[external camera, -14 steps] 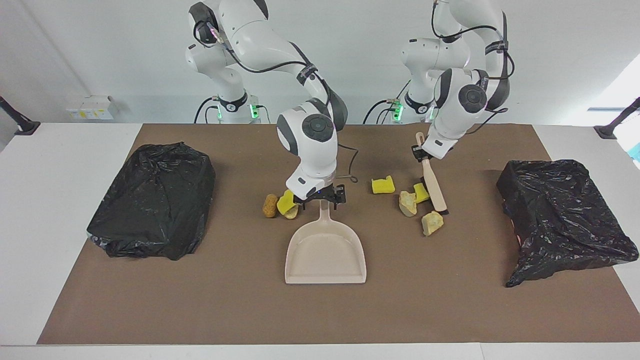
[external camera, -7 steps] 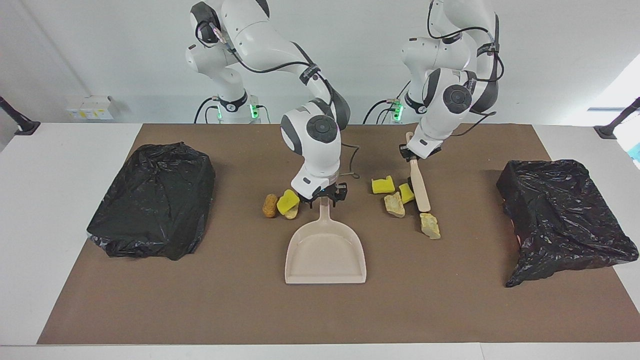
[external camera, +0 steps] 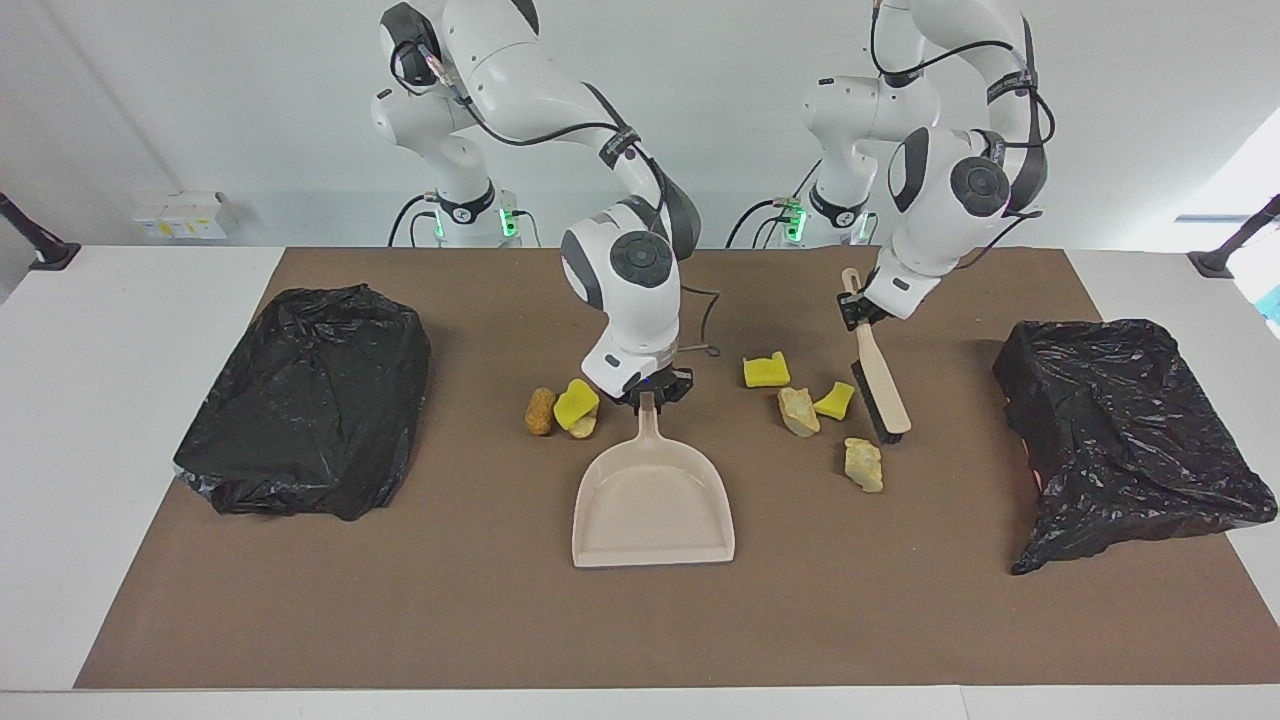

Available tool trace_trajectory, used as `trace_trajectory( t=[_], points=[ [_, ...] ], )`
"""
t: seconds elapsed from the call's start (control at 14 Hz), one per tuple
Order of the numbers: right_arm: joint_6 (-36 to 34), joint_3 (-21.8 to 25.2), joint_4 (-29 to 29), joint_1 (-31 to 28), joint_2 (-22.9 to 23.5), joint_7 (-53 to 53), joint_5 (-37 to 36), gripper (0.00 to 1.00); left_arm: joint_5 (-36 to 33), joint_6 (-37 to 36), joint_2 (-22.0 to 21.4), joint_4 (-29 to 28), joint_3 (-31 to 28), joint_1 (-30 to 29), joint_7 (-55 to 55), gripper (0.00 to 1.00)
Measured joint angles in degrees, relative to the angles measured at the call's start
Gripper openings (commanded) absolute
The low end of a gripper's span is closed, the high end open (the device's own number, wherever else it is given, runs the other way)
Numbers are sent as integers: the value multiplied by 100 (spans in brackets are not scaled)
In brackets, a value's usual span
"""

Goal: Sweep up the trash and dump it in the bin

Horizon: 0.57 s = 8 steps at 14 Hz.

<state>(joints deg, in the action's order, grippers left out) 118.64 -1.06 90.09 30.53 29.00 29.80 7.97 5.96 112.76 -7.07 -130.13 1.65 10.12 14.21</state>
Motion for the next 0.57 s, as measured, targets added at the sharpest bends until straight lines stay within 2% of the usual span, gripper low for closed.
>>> trace_trajectory(
  t=[0.21,0.43,0.57],
  points=[
    [14,3,0,-141,-77,-905,352,0,0,127,18,2,-4,-206,-346,0],
    [-8,-2,71,-170,-277,-1934,-175,0,-1,341,114,2,-17,-525,-855,0],
    [-113,-8,386,-165,-700,-2669,-370,0,0,542,259,2,-20,-575,-988,0]
  ],
)
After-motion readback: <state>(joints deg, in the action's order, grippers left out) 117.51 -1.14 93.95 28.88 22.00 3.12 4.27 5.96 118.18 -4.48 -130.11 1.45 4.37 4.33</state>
